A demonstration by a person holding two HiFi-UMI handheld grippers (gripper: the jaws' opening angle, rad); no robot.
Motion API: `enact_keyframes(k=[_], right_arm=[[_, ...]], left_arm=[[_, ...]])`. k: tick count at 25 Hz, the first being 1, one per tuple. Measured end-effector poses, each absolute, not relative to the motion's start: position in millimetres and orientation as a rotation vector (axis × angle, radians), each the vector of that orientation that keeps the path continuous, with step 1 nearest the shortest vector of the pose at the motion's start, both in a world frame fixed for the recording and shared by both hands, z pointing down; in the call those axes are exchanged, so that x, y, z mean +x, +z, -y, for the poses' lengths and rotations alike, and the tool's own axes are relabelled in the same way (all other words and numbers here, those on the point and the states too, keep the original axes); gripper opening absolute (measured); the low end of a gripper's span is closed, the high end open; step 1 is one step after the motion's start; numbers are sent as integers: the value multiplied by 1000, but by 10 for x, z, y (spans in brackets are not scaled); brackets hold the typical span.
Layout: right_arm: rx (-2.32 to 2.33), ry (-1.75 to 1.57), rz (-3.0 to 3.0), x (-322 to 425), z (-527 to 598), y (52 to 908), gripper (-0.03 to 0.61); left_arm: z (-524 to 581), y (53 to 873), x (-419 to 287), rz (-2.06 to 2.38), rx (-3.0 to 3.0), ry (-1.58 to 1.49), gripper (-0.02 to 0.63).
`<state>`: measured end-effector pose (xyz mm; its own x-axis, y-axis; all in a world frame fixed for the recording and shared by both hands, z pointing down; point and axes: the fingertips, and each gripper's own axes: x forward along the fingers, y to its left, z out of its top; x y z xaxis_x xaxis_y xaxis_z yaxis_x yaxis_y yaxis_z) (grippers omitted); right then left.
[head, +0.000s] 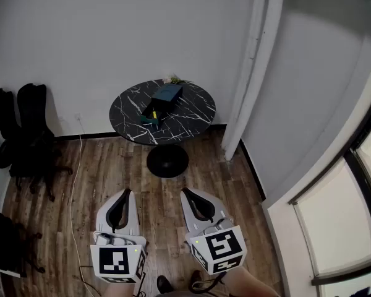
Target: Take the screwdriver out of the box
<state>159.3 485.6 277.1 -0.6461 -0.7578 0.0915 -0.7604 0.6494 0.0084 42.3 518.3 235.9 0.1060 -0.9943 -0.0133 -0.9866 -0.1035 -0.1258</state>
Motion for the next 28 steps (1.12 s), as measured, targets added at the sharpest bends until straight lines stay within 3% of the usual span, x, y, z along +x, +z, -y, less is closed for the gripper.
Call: enact_keyframes(k=[16,28], right_arm=[[1237,83,2789,2022,-4461,2891,26],[1293,93,2763,1563,-3557,3015,26]], left_arm=[[-4857,2440,778,-2088,-2203,-136,0],[-4011,2585,296,-2087,-2222,-130,0]])
